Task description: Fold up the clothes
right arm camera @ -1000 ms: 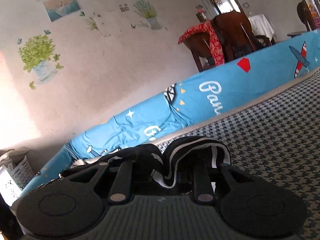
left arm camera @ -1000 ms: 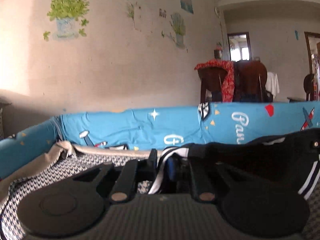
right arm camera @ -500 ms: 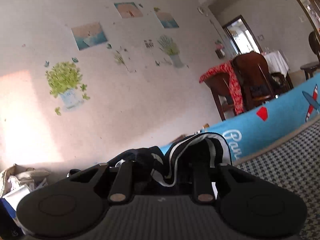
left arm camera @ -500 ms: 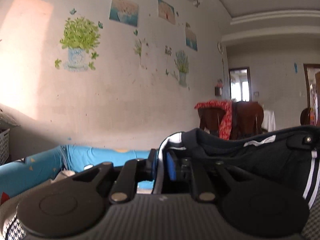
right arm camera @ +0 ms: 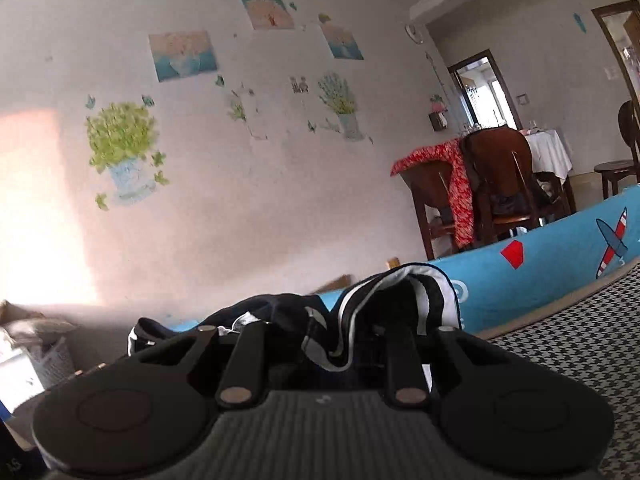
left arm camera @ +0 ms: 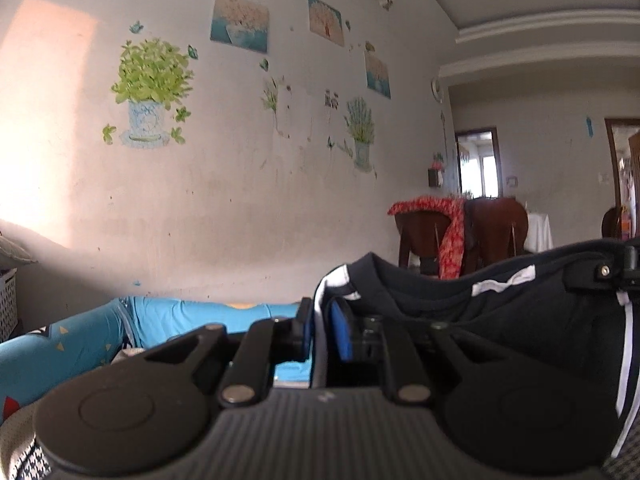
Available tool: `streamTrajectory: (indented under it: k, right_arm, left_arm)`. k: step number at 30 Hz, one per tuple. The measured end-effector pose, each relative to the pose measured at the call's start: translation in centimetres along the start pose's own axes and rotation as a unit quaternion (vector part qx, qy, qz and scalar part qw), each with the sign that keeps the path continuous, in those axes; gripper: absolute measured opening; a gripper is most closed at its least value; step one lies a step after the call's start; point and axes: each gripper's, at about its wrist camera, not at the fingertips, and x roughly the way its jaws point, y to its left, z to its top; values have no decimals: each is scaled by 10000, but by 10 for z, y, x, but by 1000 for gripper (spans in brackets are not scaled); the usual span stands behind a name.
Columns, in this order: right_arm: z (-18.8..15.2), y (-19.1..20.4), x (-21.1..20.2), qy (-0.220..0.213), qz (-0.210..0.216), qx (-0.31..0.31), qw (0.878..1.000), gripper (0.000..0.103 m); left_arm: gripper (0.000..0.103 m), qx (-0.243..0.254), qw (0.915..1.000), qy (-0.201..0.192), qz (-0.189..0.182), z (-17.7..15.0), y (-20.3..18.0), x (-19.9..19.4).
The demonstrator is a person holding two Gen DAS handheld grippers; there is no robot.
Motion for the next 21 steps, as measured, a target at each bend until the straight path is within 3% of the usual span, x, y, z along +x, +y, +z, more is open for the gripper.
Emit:
streamTrajectory:
  k: [7,15,18,21]
  right_arm:
    - [-20,-17,51,412,-240,-44,9989,22]
    - [-39,-33,99,592,-426,-16,9973,22]
    - [-37,-40,120,625,-469,9,9969,22]
    - [-33,-49,147,622,-466,6,9970,24]
  left_arm:
    - [16,195,9994,294,-54,-24,-16,44]
    - [20,302,9975,615,-195,-47,-26,93]
    - [31,287,9961,761,-353,-55,-26,110]
    - [52,270,9935,930,-597,-63,-25,126]
